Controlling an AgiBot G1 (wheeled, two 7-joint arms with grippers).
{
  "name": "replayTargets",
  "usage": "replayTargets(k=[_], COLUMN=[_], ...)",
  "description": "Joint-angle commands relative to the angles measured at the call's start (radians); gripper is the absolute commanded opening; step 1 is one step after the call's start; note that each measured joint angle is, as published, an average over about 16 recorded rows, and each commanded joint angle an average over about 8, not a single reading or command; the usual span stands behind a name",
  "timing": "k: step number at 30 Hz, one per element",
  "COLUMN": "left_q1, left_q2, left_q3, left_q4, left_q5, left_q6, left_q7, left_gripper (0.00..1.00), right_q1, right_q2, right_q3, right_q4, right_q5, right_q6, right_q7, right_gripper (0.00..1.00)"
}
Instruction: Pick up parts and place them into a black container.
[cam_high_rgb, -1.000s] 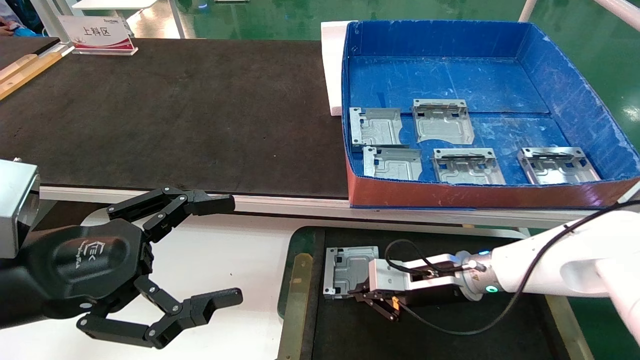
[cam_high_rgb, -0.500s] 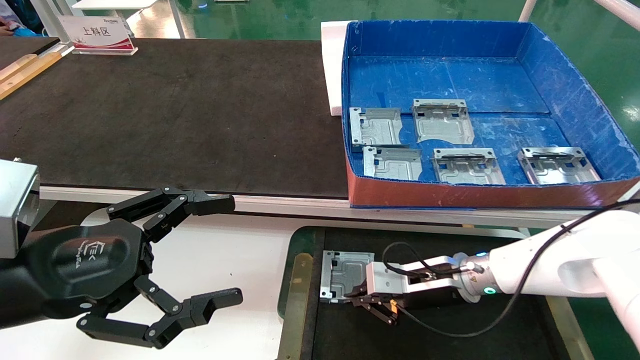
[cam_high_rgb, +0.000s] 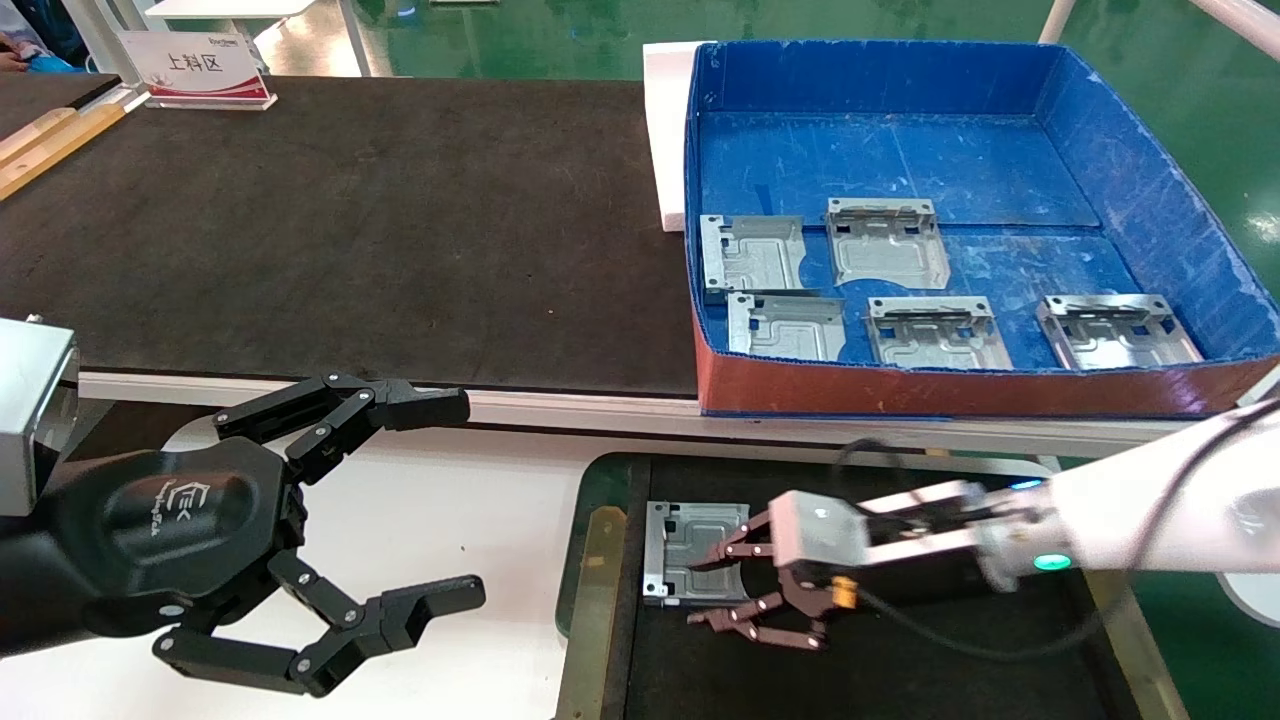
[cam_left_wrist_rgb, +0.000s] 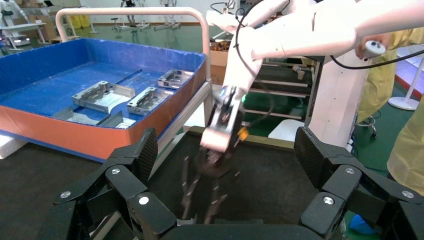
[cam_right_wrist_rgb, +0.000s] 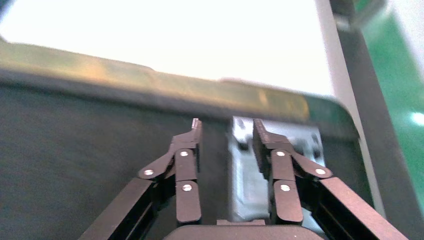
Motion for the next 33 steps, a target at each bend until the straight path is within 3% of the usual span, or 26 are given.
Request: replayTargets(k=[1, 11, 17, 33], left_q1=[0.000, 0.000, 0.000, 0.000], left_q2=[0.000, 0.000, 0.000, 0.000], left_q3=[0.000, 0.000, 0.000, 0.000], left_q4=[0.000, 0.000, 0.000, 0.000], left_q5=[0.000, 0.000, 0.000, 0.000], left_q6=[0.000, 0.000, 0.000, 0.000], left_q7=[0.000, 0.000, 0.000, 0.000], left_gripper=[1.00, 1.00, 1.00, 1.00], right_q1=[0.013, -0.021, -0.041, -0.082], right_q2=[0.020, 0.253, 0.338, 0.347], right_q3=[0.012, -0.056, -0.069, -0.021], right_q4=[0.000, 0.397, 0.522, 0.563], right_q5=[0.018, 0.352, 0.527, 0.524], right_q6=[-0.069, -0.083, -0.093, -0.077], right_q7=[0.008, 0.176, 0.231, 0.274], right_gripper=[1.00, 1.00, 1.00, 1.00])
